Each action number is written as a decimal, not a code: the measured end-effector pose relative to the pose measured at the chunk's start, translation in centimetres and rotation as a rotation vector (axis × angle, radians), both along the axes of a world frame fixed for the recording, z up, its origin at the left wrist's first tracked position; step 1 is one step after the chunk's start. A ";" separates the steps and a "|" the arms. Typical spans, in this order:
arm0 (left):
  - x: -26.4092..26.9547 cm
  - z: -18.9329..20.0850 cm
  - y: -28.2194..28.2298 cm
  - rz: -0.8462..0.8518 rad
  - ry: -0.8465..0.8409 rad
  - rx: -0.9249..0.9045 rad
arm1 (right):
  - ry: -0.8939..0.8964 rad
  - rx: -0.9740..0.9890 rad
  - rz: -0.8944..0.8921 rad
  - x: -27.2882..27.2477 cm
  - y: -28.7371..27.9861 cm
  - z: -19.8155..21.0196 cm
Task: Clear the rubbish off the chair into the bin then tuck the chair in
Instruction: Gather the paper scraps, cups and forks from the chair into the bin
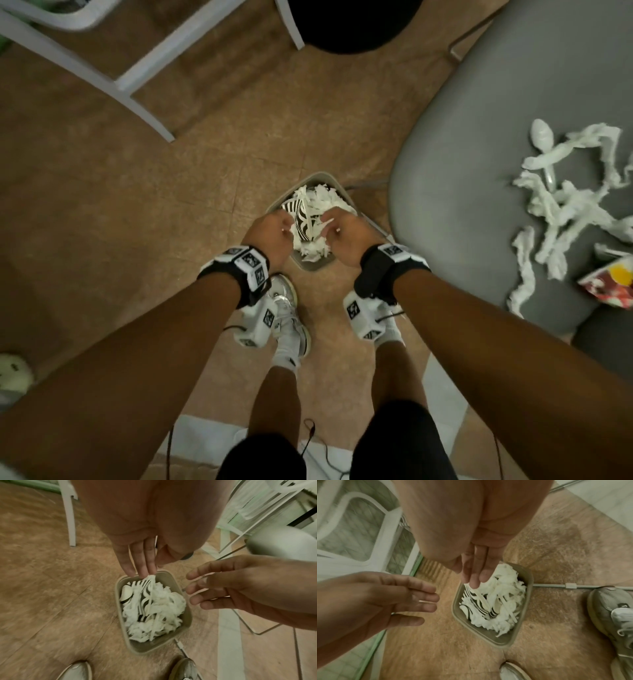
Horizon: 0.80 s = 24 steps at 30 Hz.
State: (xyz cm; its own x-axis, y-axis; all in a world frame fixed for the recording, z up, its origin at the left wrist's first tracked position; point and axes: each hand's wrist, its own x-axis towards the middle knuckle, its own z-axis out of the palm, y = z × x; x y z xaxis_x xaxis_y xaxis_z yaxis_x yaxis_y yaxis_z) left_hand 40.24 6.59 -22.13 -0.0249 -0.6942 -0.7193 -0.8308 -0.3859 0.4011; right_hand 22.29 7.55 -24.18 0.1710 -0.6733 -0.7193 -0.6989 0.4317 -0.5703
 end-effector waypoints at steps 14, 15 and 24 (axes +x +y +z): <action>-19.5 9.1 -6.5 -0.423 0.041 -0.220 | -0.107 -0.154 -0.336 -18.0 -2.4 13.1; -22.0 9.1 -6.4 -0.474 0.056 -0.245 | -0.068 -0.155 -0.377 -20.9 -1.7 12.9; -38.1 7.2 -1.3 -1.159 -0.024 -0.336 | 0.447 -0.279 -0.685 -39.3 3.9 10.7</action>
